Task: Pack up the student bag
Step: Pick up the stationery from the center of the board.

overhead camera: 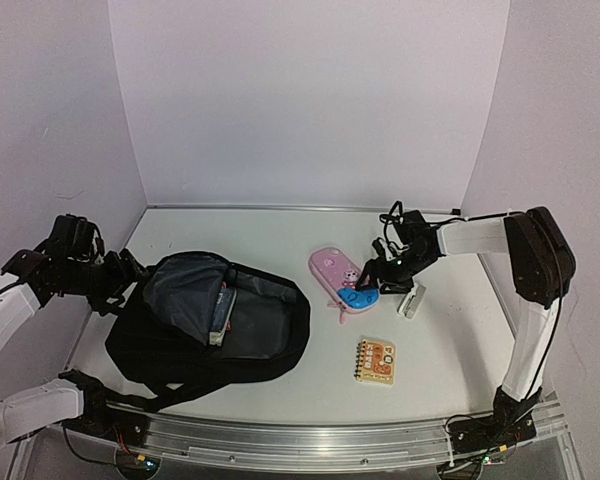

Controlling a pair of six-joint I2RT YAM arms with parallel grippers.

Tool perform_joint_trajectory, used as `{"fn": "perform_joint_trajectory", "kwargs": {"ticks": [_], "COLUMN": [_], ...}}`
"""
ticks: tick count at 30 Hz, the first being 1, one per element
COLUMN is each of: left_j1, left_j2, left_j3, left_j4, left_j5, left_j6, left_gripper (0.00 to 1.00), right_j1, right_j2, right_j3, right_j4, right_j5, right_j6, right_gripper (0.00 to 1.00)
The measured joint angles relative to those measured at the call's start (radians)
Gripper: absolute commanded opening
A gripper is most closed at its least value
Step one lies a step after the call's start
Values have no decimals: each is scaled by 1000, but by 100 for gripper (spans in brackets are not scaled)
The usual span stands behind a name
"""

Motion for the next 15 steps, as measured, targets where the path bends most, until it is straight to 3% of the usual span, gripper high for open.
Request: {"fn": "perform_joint_trajectory", "kwargs": {"ticks": [4, 9, 15], "left_j1": [0, 0, 0], "left_j2": [-16, -24, -26], "left_j3": [10, 48, 59], "left_j4": [-11, -16, -12], "left_j5": [6, 22, 58], "left_j6": [15, 39, 68], "left_gripper": [87, 88, 88], "right_j1": [-15, -19, -32], "right_j2": [19, 33, 56], "right_j3": [1, 6, 9], "right_j4": [9, 33, 76], "right_j5": [-36, -93, -165], "right_j6": [-3, 1, 38], "right_gripper": [70, 54, 26]}}
